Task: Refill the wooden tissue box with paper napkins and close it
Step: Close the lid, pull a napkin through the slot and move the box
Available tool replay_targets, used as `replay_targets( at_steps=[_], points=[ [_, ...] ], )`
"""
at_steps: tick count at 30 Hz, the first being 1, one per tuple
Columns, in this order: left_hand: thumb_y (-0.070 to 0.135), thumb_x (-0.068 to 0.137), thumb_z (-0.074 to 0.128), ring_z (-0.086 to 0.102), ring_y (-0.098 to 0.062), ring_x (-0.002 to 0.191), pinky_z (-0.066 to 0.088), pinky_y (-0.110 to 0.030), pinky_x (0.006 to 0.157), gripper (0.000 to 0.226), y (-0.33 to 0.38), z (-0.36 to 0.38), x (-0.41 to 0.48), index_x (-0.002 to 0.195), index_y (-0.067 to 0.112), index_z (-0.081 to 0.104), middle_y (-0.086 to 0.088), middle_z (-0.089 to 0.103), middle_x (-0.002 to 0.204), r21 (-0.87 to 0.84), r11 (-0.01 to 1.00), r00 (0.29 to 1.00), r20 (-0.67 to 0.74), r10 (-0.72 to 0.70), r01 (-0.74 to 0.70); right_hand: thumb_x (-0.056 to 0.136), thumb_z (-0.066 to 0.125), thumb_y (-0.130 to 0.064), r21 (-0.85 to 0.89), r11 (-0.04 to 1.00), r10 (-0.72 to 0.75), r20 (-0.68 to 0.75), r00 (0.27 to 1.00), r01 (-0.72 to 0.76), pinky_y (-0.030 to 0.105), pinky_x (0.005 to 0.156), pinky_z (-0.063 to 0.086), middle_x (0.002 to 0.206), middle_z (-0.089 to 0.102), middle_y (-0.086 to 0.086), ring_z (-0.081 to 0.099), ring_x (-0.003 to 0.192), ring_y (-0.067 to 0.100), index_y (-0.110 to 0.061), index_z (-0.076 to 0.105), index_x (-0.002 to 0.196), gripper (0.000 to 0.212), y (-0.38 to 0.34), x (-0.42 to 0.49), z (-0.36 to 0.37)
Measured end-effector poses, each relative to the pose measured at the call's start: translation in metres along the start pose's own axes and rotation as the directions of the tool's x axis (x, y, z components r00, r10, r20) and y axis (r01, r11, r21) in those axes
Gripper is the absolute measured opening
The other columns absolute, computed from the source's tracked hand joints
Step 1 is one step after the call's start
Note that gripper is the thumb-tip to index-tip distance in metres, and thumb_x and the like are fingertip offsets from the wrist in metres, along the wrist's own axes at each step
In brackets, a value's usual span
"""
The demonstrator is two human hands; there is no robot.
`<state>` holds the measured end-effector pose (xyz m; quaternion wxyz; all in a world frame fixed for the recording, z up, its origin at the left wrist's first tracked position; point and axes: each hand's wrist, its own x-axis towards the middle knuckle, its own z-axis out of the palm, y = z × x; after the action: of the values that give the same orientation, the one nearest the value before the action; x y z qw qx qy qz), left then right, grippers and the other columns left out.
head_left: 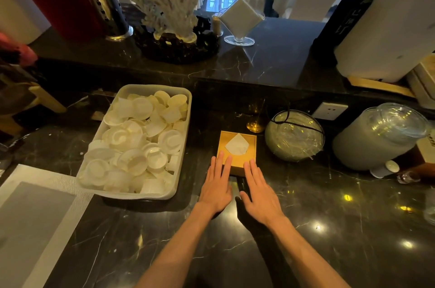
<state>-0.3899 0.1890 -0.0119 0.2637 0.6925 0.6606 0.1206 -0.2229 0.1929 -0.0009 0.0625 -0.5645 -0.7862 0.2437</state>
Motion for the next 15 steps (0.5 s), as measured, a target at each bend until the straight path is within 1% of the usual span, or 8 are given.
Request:
replay_targets(
  at_steps=[3, 5, 6, 8, 10, 11, 13, 15],
  points=[
    [0.015, 0.094, 0.051, -0.026, -0.025, 0.148, 0.003, -0.052, 0.124, 0.091, 0.002, -0.001, 0.0, 0.154, 0.028, -0.016, 0.003, -0.034, 0.157, 0.036, 0.999, 1.0, 0.01, -0.012, 0.011, 0.092, 0.056, -0.037, 0.019, 1.0, 0.016, 0.007, 1.0, -0.016, 0.046, 0.101, 0.051, 0.162, -0.021, -0.014, 0.003, 0.151, 0.019, -0.038, -0.015, 0.152, 0.093, 0.0, 0.001, 0.0],
    [0.017, 0.093, 0.052, -0.025, -0.026, 0.148, 0.002, -0.056, 0.123, 0.093, 0.003, -0.001, -0.001, 0.154, 0.03, -0.017, 0.002, -0.032, 0.159, 0.063, 0.998, 0.999, 0.017, -0.027, 0.026, 0.091, 0.057, -0.035, 0.025, 0.999, 0.025, 0.017, 1.0, -0.026, 0.047, 0.099, 0.052, 0.162, -0.021, -0.016, 0.005, 0.152, 0.019, -0.04, -0.015, 0.152, 0.094, -0.001, 0.0, -0.001],
    [0.018, 0.092, 0.052, -0.024, -0.026, 0.148, 0.002, -0.058, 0.122, 0.093, 0.004, -0.002, -0.002, 0.154, 0.03, -0.017, 0.001, -0.031, 0.16, 0.085, 0.996, 0.999, 0.017, -0.033, 0.032, 0.091, 0.058, -0.035, 0.03, 0.999, 0.029, 0.021, 0.999, -0.029, 0.049, 0.101, 0.051, 0.162, -0.021, -0.016, 0.004, 0.152, 0.02, -0.041, -0.014, 0.152, 0.094, -0.001, 0.0, -0.003],
    [0.019, 0.091, 0.052, -0.024, -0.029, 0.149, 0.001, -0.061, 0.121, 0.093, 0.005, -0.005, -0.004, 0.154, 0.03, -0.016, 0.0, -0.028, 0.161, 0.142, 0.989, 0.999, -0.002, -0.037, 0.037, 0.092, 0.056, -0.034, 0.023, 0.999, 0.032, 0.037, 0.999, -0.033, 0.054, 0.108, 0.043, 0.162, -0.019, -0.015, 0.0, 0.152, 0.022, -0.04, -0.012, 0.152, 0.091, -0.003, 0.0, -0.009],
    [0.018, 0.089, 0.05, -0.025, -0.03, 0.148, 0.0, -0.063, 0.12, 0.093, 0.006, -0.006, -0.009, 0.154, 0.03, -0.015, -0.001, -0.026, 0.162, 0.172, 0.984, 0.998, -0.057, -0.034, 0.044, 0.094, 0.052, -0.035, -0.013, 0.999, 0.039, 0.025, 0.999, -0.038, 0.055, 0.115, 0.033, 0.163, -0.015, -0.01, -0.005, 0.151, 0.023, -0.035, -0.008, 0.154, 0.085, -0.005, -0.001, -0.014],
    [0.017, 0.088, 0.05, -0.024, -0.03, 0.149, -0.001, -0.063, 0.12, 0.094, 0.005, -0.006, -0.013, 0.154, 0.032, -0.015, -0.001, -0.025, 0.163, 0.171, 0.984, 0.996, -0.083, -0.035, 0.049, 0.095, 0.05, -0.036, -0.035, 0.998, 0.047, 0.011, 0.999, -0.046, 0.054, 0.116, 0.03, 0.164, -0.012, -0.009, -0.005, 0.151, 0.024, -0.034, -0.006, 0.155, 0.082, -0.006, -0.002, -0.016],
    [0.017, 0.087, 0.05, -0.024, -0.03, 0.149, -0.001, -0.063, 0.119, 0.095, 0.003, -0.003, -0.02, 0.153, 0.034, -0.016, 0.001, -0.026, 0.163, 0.178, 0.982, 0.995, -0.086, -0.041, 0.056, 0.097, 0.047, -0.039, -0.068, 0.995, 0.074, 0.019, 0.997, -0.073, 0.055, 0.116, 0.03, 0.164, -0.009, -0.009, -0.003, 0.152, 0.025, -0.033, -0.006, 0.155, 0.079, -0.005, -0.004, -0.018],
    [0.02, 0.087, 0.052, -0.023, -0.032, 0.149, 0.001, -0.066, 0.118, 0.097, 0.002, 0.0, -0.024, 0.153, 0.035, -0.017, 0.002, -0.028, 0.162, 0.194, 0.979, 0.997, -0.058, -0.058, 0.068, 0.097, 0.046, -0.04, -0.075, 0.993, 0.1, 0.053, 0.994, -0.096, 0.056, 0.115, 0.032, 0.163, -0.012, -0.012, -0.001, 0.152, 0.026, -0.035, -0.009, 0.154, 0.079, -0.005, -0.005, -0.017]
  ],
)
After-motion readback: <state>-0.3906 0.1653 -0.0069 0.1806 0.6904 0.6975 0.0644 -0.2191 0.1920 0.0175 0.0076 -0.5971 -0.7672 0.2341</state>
